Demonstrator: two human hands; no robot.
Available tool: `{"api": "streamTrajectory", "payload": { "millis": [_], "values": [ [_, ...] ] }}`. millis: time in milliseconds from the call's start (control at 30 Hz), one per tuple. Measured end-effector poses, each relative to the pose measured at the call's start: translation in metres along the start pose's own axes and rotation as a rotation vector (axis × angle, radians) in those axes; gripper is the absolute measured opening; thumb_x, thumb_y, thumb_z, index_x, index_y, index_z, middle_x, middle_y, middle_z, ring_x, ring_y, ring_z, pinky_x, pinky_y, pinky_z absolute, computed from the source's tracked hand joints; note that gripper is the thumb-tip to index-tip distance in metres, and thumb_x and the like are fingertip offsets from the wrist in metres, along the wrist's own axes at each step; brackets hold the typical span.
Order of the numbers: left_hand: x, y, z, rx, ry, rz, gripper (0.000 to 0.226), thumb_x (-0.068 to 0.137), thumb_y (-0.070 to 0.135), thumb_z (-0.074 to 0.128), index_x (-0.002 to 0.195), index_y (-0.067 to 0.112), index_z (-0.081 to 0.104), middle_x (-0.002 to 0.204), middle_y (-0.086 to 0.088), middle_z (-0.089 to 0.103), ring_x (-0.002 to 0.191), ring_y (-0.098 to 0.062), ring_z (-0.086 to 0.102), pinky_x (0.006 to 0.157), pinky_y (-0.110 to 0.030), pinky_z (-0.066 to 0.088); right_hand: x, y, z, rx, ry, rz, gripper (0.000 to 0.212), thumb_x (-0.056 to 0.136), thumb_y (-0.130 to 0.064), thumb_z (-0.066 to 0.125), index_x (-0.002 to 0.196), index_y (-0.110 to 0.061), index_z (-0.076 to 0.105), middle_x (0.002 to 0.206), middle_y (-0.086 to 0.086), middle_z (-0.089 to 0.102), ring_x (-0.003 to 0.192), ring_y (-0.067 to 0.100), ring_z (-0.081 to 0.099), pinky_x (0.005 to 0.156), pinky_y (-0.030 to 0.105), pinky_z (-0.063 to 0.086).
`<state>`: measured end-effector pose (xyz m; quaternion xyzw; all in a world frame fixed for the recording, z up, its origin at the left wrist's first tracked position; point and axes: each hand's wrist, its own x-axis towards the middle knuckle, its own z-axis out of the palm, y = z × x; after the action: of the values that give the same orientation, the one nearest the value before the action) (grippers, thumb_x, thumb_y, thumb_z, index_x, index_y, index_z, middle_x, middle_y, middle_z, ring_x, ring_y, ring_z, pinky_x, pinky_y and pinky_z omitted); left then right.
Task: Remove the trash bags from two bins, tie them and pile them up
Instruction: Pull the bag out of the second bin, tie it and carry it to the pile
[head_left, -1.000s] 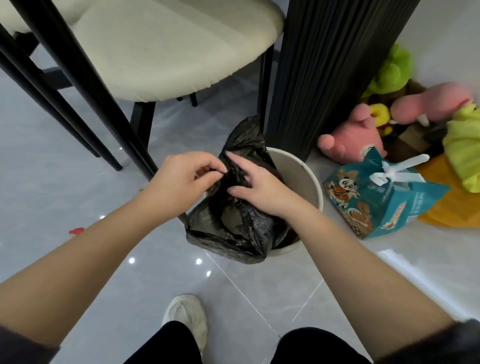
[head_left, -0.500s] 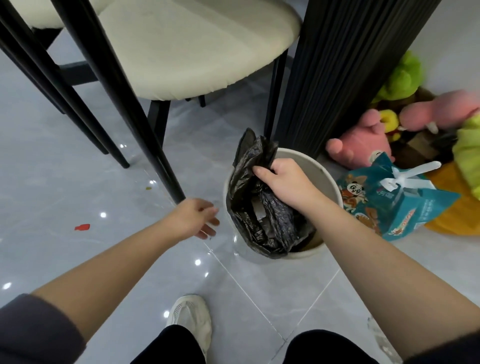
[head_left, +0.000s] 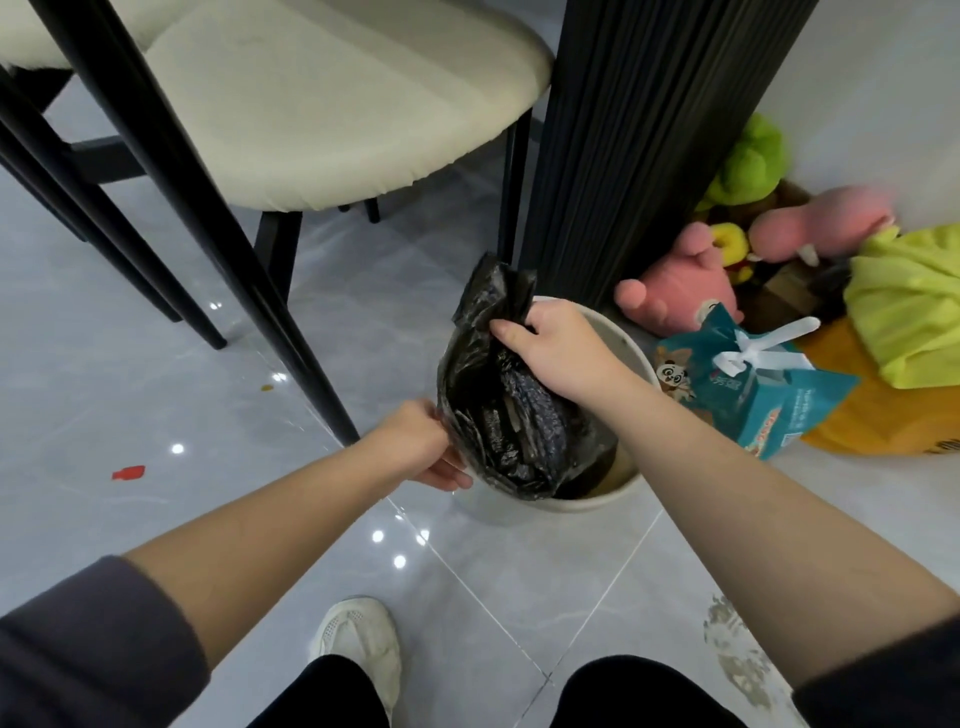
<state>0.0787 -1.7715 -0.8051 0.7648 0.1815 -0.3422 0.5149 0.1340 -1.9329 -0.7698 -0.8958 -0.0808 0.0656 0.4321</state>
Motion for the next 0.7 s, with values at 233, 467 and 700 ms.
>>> {"api": "streamTrajectory", "payload": {
  "millis": [233, 467, 700],
  "values": [
    [0.014, -0.003, 0.001, -0.115, 0.040, 0.035, 0.021, 0.099, 0.018, 0.045, 0.084, 0.005, 0.049, 0.065, -0.017, 0.069, 0.056, -0.022, 0.070, 0.061, -0.034, 0.061, 0.000, 0.001, -0.022, -0.034, 0.089, 0.028, 0.042, 0.093, -0.031, 0.057, 0.060, -0.008, 0.047, 0.053, 0.002, 0.044, 0.049, 0.010, 0.042, 0.046, 0.024, 0.028],
    [0.034, 0.012, 0.011, -0.159, -0.015, 0.074, 0.017, 0.098, 0.017, 0.048, 0.084, 0.008, 0.046, 0.069, -0.018, 0.069, 0.053, -0.021, 0.069, 0.060, -0.033, 0.059, 0.005, 0.006, -0.054, -0.066, 0.182, 0.103, 0.046, 0.093, -0.033, 0.056, 0.055, -0.013, 0.038, 0.053, 0.001, 0.039, 0.050, 0.014, 0.039, 0.048, 0.027, 0.028],
    [0.045, 0.030, 0.031, -0.191, -0.044, 0.073, 0.012, 0.098, 0.016, 0.048, 0.092, 0.006, 0.050, 0.075, -0.021, 0.068, 0.050, -0.019, 0.068, 0.052, -0.029, 0.059, 0.008, 0.005, -0.086, 0.034, 0.333, 0.130, 0.043, 0.093, -0.035, 0.055, 0.076, 0.004, 0.060, 0.069, 0.011, 0.060, 0.067, 0.023, 0.056, 0.064, 0.032, 0.041]
  ]
}}
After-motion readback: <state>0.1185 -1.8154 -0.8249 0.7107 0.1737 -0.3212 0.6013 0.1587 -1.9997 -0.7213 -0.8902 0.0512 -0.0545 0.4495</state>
